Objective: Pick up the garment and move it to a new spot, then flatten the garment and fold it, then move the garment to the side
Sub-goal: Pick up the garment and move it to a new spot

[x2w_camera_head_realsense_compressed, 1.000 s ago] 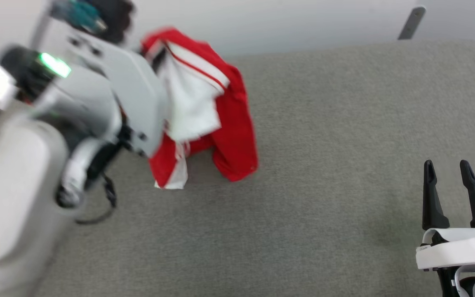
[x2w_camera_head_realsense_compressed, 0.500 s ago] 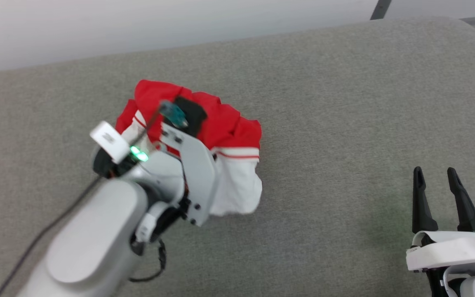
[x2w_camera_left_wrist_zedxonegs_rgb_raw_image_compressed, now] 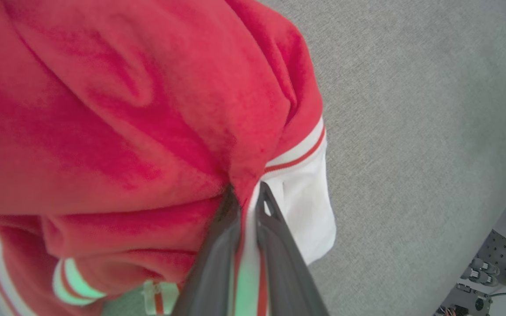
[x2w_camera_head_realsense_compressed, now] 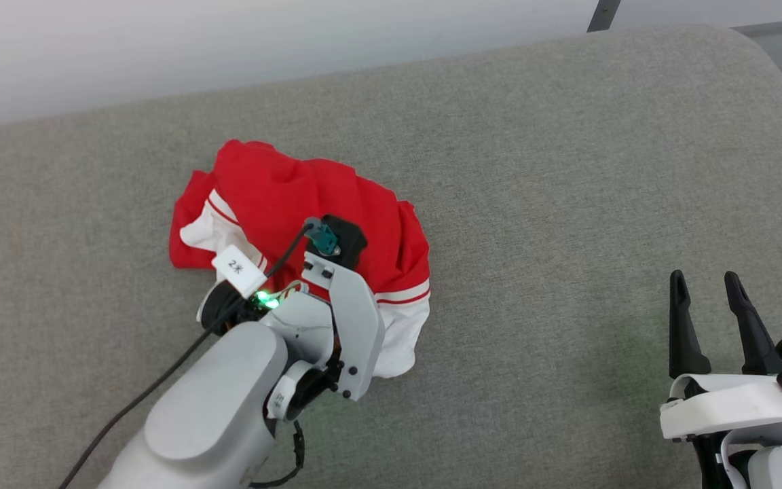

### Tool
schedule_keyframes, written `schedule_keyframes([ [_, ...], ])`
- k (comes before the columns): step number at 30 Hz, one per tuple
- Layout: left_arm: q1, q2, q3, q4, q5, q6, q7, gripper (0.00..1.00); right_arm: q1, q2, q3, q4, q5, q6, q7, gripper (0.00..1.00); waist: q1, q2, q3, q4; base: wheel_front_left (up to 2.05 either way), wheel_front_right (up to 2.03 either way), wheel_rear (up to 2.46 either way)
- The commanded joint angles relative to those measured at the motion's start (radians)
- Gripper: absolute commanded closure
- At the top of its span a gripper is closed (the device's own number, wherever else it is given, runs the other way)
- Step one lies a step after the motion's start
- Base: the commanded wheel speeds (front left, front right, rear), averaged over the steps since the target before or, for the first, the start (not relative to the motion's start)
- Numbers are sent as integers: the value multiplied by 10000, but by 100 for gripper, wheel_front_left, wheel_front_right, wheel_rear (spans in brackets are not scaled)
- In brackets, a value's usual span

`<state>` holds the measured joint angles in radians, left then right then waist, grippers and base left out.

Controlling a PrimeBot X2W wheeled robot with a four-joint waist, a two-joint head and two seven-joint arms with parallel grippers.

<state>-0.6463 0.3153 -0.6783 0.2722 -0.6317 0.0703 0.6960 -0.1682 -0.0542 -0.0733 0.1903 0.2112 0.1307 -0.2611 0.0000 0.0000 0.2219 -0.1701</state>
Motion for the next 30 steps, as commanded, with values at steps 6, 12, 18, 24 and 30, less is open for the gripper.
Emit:
schedule_keyframes([
  [6, -247, -292, -166, 852, -93, -447, -412, 53, 111, 31, -70, -102, -16, 1, -53, 0, 0, 0, -137, 141, 0, 0, 0],
  [12, -477, -563, -72, 1159, -278, -779, -892, 0, 145, -18, -63, -84, -87, 1, -54, 0, 0, 0, -409, 422, 0, 0, 0],
  [18, -447, -507, 196, 932, -600, -1038, -1238, 0, 235, -162, 77, 1, -142, 1, -55, 0, 0, 0, -859, 675, 0, 0, 0],
  [24, -74, -128, 657, 184, -836, -1049, -1878, 0, 381, -389, 298, 107, -79, 1, -27, 0, 0, 0, -1551, 997, 0, 0, 0],
  [30, 590, 538, 1293, -788, -703, -856, -3064, 0, 647, -538, 509, 160, 15, 1, 8, 0, 0, 0, -2183, 1330, 0, 0, 0],
])
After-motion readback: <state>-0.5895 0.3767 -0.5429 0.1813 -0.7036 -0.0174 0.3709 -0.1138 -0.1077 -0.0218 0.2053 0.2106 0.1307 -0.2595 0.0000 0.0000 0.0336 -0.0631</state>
